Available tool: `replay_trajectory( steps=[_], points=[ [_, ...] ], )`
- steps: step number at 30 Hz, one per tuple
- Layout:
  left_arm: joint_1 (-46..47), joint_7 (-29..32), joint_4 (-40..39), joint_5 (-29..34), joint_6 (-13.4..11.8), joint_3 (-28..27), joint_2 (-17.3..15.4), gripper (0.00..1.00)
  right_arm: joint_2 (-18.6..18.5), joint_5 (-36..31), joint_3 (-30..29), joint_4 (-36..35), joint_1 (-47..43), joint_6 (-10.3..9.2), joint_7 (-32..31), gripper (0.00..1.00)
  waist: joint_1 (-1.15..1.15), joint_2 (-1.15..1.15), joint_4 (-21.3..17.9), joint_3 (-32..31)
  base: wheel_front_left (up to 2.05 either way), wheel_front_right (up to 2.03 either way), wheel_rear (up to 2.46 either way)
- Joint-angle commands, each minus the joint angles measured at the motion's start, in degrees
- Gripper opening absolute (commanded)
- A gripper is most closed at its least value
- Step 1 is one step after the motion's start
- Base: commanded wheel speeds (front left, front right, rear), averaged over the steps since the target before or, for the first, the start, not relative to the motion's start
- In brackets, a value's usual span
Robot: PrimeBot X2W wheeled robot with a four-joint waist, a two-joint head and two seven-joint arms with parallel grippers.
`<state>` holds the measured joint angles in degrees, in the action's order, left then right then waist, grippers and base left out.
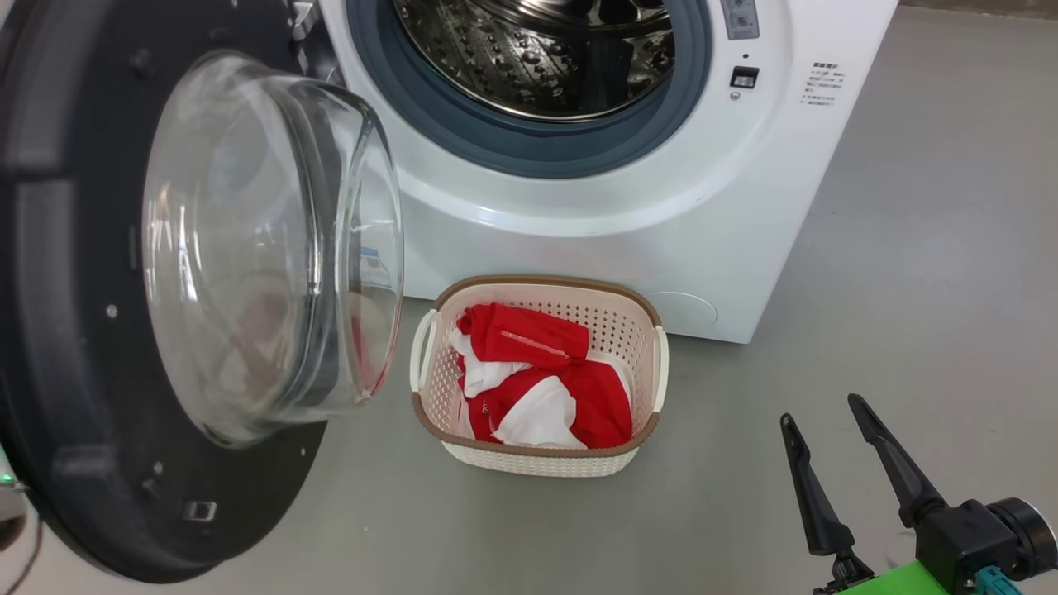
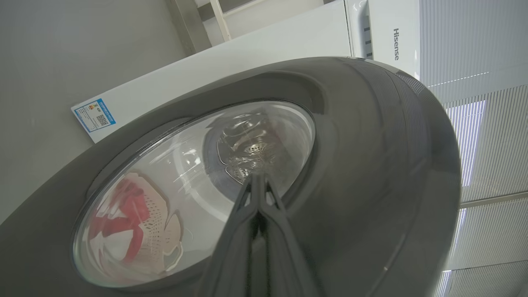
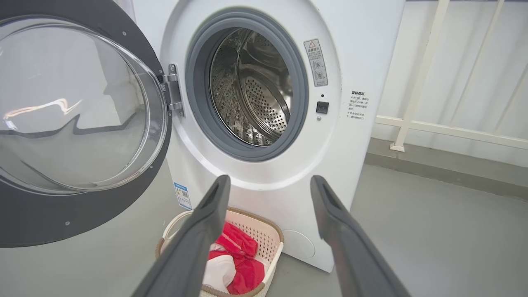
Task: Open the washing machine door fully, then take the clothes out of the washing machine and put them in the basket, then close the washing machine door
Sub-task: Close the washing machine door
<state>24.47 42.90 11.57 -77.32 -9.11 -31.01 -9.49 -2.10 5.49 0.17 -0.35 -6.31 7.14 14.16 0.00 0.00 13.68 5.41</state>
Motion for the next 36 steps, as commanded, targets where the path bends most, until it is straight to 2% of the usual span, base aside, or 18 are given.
replay_trajectory(
  steps=[1,12,19,36],
  points=[
    [-0.4,1.0,-2.6,-0.6,-0.1,-0.4,-1.3,0.0,-0.8,0.4,1.0,-1.3,2.4,0.35,0.7,1.0,0.0,0.0,-0.4,0.0,0.0,0.0,0.0],
    [-2.7,1.6,-10.2,-1.6,-0.4,2.0,3.4,0.0,-0.8,0.9,1.0,-1.1,2.5,0.35,0.8,1.0,0.0,0.0,-2.4,0.4,0.0,0.0,0.0],
    [-3.2,1.3,-12.3,-2.7,-0.8,3.6,5.1,0.0,-0.8,1.1,0.9,-1.0,2.8,0.35,0.8,1.0,0.0,0.0,-3.5,0.5,0.0,0.0,0.0],
    [-8.0,-5.5,-19.0,-8.1,-1.3,10.1,6.6,0.0,-0.8,1.8,1.1,-1.0,2.8,0.35,0.8,1.0,0.0,0.0,-7.9,0.4,0.0,0.0,0.0]
  ],
)
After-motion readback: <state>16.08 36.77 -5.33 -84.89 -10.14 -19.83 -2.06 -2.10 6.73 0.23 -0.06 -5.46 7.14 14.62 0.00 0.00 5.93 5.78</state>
